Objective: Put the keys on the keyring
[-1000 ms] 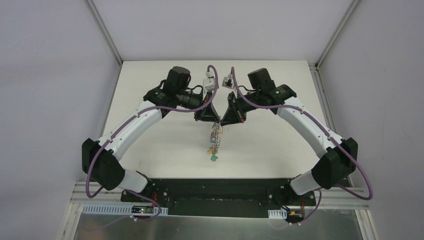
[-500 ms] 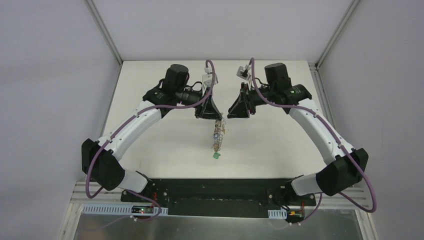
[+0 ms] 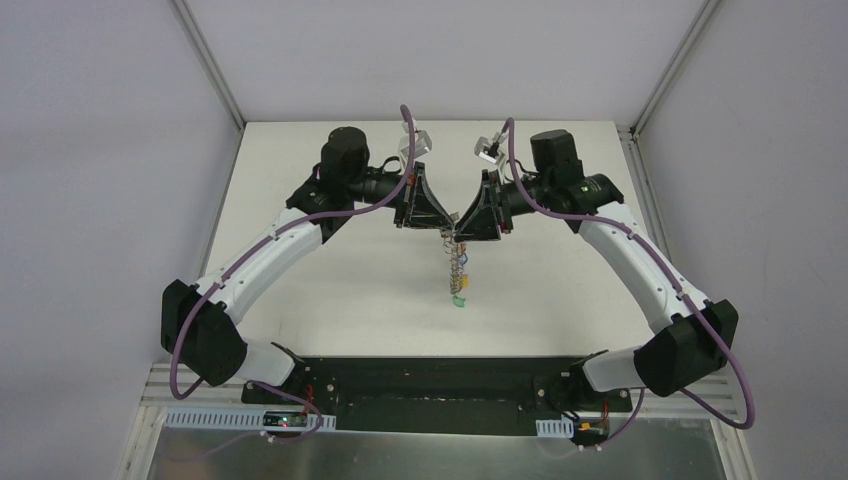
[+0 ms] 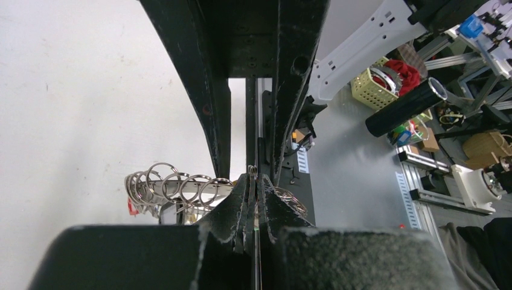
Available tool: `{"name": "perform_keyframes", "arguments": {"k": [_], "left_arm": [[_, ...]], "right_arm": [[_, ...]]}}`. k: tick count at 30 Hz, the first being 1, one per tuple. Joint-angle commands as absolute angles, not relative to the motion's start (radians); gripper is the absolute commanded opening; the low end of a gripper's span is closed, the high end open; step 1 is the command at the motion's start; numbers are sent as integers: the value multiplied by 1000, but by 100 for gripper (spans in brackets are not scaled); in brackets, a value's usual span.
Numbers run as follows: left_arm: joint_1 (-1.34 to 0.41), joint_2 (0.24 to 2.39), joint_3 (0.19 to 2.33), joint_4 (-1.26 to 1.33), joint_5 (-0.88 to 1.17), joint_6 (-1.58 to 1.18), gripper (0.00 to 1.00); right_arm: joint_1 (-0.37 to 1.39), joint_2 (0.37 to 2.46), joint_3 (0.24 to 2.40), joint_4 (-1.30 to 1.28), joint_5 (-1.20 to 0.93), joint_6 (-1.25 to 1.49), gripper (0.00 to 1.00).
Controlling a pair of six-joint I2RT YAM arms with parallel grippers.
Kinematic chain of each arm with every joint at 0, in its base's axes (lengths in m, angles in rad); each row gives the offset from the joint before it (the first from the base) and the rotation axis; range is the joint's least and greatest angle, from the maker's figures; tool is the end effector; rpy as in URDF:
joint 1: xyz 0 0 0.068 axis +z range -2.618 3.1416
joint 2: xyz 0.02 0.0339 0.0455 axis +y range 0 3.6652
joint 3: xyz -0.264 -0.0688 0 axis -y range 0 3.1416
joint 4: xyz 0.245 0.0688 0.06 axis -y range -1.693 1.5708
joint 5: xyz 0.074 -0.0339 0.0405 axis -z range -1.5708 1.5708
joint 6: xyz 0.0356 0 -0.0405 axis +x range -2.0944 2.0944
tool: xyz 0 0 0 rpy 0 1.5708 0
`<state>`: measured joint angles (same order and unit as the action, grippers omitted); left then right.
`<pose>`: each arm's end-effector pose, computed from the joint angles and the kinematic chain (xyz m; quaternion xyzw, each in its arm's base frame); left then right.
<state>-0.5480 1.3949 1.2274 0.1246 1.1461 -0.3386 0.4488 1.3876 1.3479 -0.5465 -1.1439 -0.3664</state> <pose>0.2511 -0.1913 0.3879 0.4364 0.5642 -0.6030 0.3571 0.2499 0.1563 0.3742 -0.5286 0.5789 0.4930 0.3774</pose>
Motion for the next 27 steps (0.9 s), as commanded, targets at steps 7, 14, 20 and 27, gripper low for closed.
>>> {"name": "perform_keyframes", "arguments": {"k": [7, 14, 20, 27], "left_arm": [[-528, 1358, 1207, 353, 1195, -476, 0], [-523, 1359, 1196, 366, 1201, -476, 0], [-523, 1362, 1189, 432, 1198, -522, 0], [-526, 1378, 1166, 501, 1178, -552, 0]], "right_arm": [[429, 1343, 1326, -484, -1212, -342, 22], [426, 1346, 1320, -477, -1213, -338, 11], [428, 1353, 1302, -436, -1226, -297, 6], [462, 1375, 1303, -414, -1216, -272, 6]]}}
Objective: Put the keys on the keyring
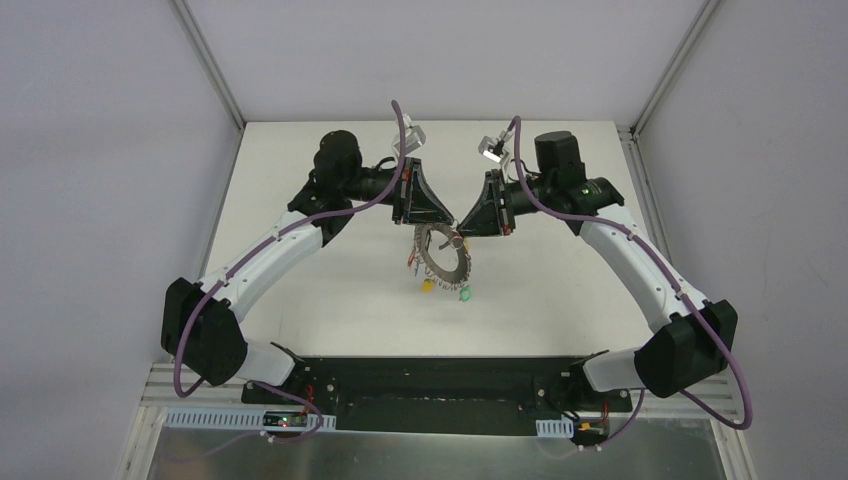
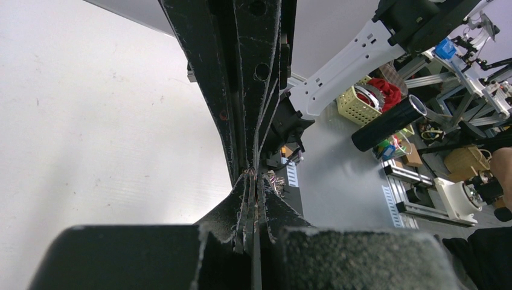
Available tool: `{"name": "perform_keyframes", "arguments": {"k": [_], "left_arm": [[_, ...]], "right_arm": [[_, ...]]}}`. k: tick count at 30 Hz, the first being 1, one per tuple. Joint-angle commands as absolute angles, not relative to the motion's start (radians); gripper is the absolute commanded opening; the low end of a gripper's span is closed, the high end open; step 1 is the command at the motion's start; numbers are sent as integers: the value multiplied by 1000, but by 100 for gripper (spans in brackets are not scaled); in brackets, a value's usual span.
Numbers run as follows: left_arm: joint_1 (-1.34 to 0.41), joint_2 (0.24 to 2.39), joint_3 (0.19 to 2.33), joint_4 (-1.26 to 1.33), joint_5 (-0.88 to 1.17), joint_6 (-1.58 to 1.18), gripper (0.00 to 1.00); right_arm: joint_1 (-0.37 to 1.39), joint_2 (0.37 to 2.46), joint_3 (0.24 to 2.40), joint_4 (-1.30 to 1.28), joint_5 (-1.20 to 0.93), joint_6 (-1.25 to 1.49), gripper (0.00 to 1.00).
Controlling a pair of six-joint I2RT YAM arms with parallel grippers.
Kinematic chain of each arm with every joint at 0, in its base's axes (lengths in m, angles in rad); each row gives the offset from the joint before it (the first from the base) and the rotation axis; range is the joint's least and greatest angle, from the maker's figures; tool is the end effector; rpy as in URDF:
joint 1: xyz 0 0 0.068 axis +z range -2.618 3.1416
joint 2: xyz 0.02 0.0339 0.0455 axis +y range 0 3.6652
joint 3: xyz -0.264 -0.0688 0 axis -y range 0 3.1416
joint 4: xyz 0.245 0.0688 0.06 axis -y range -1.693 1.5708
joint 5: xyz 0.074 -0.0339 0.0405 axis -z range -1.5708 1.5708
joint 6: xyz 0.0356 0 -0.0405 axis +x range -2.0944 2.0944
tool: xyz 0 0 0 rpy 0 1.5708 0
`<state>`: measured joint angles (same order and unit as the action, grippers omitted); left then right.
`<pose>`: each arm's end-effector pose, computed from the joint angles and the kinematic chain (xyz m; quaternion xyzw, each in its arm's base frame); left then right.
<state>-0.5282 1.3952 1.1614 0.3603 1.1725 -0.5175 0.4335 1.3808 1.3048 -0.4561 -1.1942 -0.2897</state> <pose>0.2540 -0.1862 0.3861 0.4181 0.5484 -0.6290 0.3590 0.2529 0.1536 0.3698 -0.5150 0.5728 0.5163 0.3743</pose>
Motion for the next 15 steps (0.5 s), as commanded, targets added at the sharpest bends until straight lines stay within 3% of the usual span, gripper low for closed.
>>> {"name": "perform_keyframes", "arguments": {"k": [1, 15], "left_arm": [[-527, 1379, 1163, 502, 1175, -548, 0], [-529, 1377, 1147, 486, 1181, -498, 0]], "right_arm": [[468, 1378, 1306, -414, -1214, -271, 6], [490, 1390, 1329, -438, -1182, -285, 24]]}}
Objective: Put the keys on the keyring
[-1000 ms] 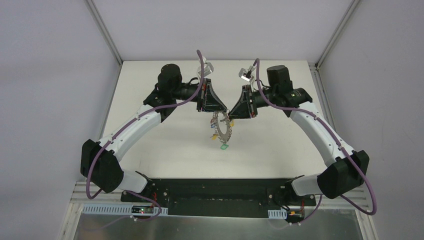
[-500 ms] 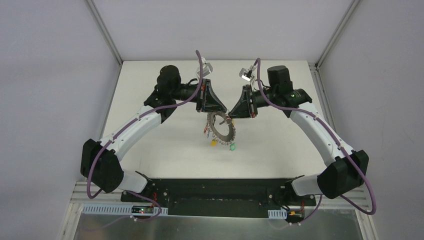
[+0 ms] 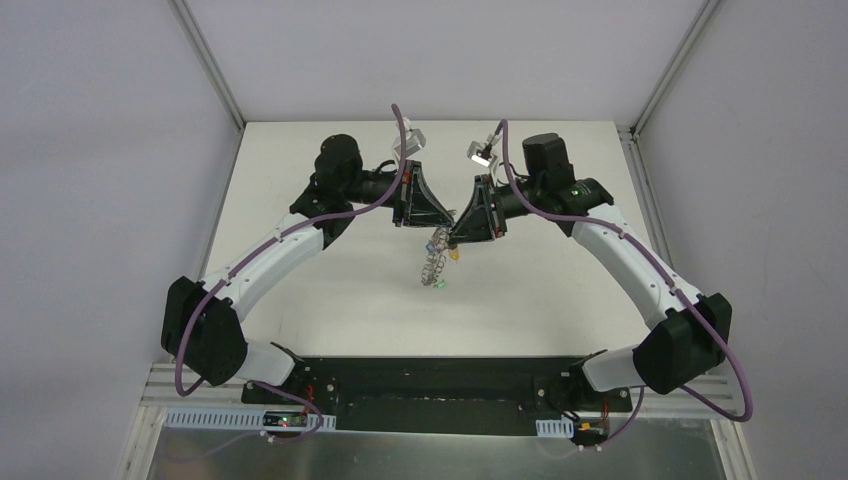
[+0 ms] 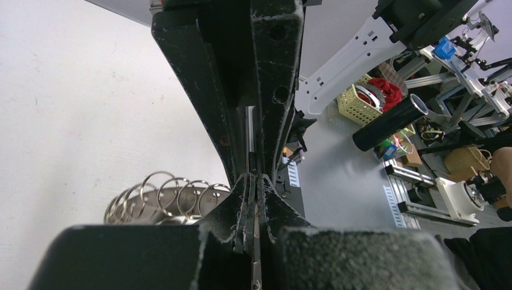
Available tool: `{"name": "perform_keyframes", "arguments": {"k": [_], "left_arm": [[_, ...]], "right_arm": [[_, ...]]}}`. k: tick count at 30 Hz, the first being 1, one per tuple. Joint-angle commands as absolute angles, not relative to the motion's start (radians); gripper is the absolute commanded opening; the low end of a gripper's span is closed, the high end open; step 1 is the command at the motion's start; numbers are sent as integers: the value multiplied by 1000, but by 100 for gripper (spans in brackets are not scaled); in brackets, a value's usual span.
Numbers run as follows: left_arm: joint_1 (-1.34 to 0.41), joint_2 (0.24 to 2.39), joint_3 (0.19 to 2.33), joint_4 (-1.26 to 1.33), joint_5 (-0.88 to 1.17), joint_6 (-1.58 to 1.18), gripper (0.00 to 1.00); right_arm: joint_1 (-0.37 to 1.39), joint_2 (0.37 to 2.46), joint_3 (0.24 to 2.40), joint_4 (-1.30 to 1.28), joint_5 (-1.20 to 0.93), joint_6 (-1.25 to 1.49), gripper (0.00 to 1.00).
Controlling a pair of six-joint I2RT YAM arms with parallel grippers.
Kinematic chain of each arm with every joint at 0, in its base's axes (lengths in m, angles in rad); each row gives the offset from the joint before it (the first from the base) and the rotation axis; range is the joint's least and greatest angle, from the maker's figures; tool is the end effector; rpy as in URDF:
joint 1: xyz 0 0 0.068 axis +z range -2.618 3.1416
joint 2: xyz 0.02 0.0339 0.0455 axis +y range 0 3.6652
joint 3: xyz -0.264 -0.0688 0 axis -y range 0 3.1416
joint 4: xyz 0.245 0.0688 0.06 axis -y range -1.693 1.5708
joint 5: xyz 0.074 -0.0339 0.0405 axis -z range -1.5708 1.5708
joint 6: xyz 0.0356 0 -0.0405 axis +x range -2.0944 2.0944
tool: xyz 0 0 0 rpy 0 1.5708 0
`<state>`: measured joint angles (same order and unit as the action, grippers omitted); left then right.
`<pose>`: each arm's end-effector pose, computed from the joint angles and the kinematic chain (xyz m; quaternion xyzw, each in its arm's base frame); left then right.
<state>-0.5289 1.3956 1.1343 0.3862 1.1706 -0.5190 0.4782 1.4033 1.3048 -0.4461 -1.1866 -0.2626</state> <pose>0.2540 -0.1864 0.3791 0.4170 0.5494 -0.6292 0.3583 0.2515 0.1675 0.3642 -0.5173 0.5740 0.5281 0.3522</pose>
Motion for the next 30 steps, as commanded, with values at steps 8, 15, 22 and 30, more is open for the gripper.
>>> {"name": "perform_keyframes", "arguments": {"k": [8, 15, 22, 30], "left_arm": [[-516, 1372, 1158, 516, 1209, -524, 0], [-515, 1393, 1137, 680, 1230, -668, 0], [-515, 1400, 1126, 724, 1223, -702, 0], [-516, 1402, 1132, 659, 1215, -657, 0]], "right_arm": [[423, 1330, 1335, -458, -1179, -302, 39], [394, 1311, 1380, -480, -1169, -317, 40], [397, 1330, 1405, -455, -1197, -285, 38], [413, 1343, 1422, -452, -1207, -277, 33]]}}
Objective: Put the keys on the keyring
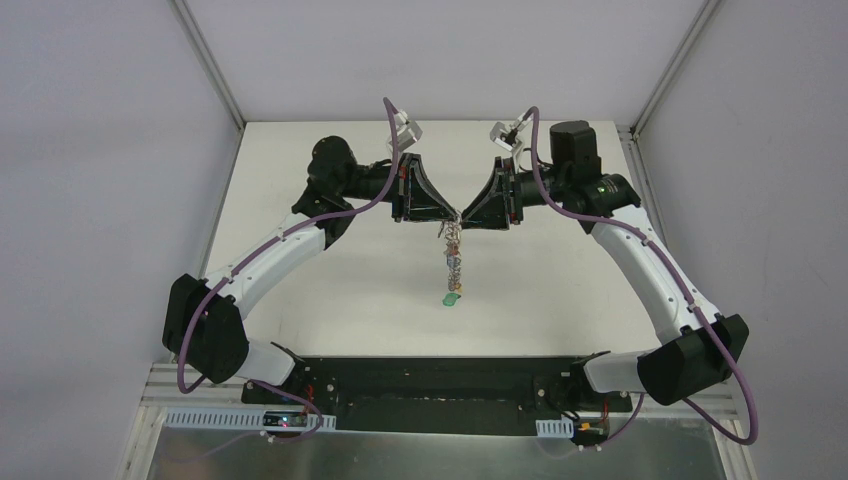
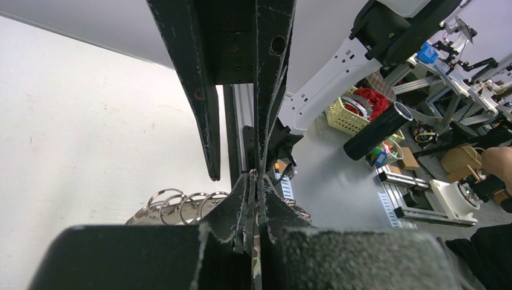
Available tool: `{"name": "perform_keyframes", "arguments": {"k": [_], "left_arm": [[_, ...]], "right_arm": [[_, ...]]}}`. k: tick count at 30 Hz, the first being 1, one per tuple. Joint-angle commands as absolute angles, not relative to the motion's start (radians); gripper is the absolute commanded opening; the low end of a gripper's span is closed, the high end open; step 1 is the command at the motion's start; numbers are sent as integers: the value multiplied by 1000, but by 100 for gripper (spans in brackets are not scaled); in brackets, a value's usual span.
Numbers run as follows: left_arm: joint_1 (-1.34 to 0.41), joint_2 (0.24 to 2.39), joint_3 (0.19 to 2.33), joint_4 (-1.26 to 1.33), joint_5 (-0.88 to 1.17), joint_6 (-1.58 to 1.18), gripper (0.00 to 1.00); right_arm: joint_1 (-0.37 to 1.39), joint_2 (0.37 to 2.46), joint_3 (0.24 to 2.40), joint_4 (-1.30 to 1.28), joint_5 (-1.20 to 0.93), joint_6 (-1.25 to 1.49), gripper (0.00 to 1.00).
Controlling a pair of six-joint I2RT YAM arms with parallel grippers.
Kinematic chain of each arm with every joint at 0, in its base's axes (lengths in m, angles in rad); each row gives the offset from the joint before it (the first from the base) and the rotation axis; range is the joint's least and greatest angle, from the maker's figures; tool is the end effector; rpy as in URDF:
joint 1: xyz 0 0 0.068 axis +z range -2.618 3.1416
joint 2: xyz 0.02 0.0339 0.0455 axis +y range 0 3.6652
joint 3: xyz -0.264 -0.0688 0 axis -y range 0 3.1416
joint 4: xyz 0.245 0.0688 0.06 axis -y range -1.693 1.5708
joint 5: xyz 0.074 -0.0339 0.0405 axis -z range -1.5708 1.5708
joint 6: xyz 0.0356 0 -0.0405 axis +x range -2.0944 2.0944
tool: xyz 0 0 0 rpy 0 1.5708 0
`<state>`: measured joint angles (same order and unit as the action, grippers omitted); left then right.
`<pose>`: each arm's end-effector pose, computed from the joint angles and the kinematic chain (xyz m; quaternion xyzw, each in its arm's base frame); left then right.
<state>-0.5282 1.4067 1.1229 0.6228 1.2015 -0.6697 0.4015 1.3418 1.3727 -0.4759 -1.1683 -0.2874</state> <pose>0.2517 -0.1853 0.3918 0.4266 0.5080 -0.6493 0.3720 0.2472 0.1405 0.4003 -0.5152 0.5647 0.4910 0.4178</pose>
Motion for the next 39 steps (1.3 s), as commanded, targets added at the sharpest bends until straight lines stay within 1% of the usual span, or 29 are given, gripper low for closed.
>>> {"name": "perform_keyframes", "arguments": {"k": [1, 7, 11, 16, 20, 27, 29, 30, 32, 34, 35, 37, 39], "left_arm": [[-515, 1402, 1132, 645, 1213, -648, 0], [-516, 1402, 1135, 620, 1202, -631, 0], [-515, 1403, 1137, 603, 1197, -619, 0], [-515, 1402, 1139, 589, 1195, -609, 0], [-516, 1402, 1141, 583, 1194, -604, 0], [-514, 1396, 1146, 566, 1201, -583, 0], [-512, 1390, 1162, 477, 1208, -520, 0], [-511, 1384, 1179, 408, 1209, -464, 3], [-511, 1373, 1222, 185, 1187, -297, 14], [-512, 1368, 1279, -31, 1155, -134, 22], [-512, 1372, 1305, -107, 1140, -78, 25], [-512, 1383, 1346, -199, 1118, -16, 30], [-514, 1391, 1365, -230, 1107, -9, 33]], "right_arm": [[415, 1342, 1422, -453, -1206, -276, 33], [434, 1352, 1413, -450, -1203, -277, 27], [447, 1358, 1408, -447, -1199, -275, 21], [458, 1364, 1404, -439, -1189, -267, 13], [458, 1363, 1399, -437, -1189, -265, 0], [456, 1358, 1418, -496, -1152, -319, 0], [462, 1363, 1449, -559, -1112, -372, 0], [467, 1366, 1467, -593, -1087, -399, 0], [491, 1375, 1500, -674, -1021, -453, 0], [517, 1388, 1527, -727, -970, -499, 0], [527, 1394, 1535, -740, -954, -517, 0], [547, 1407, 1543, -755, -928, -533, 0], [565, 1423, 1554, -771, -908, -548, 0]]}}
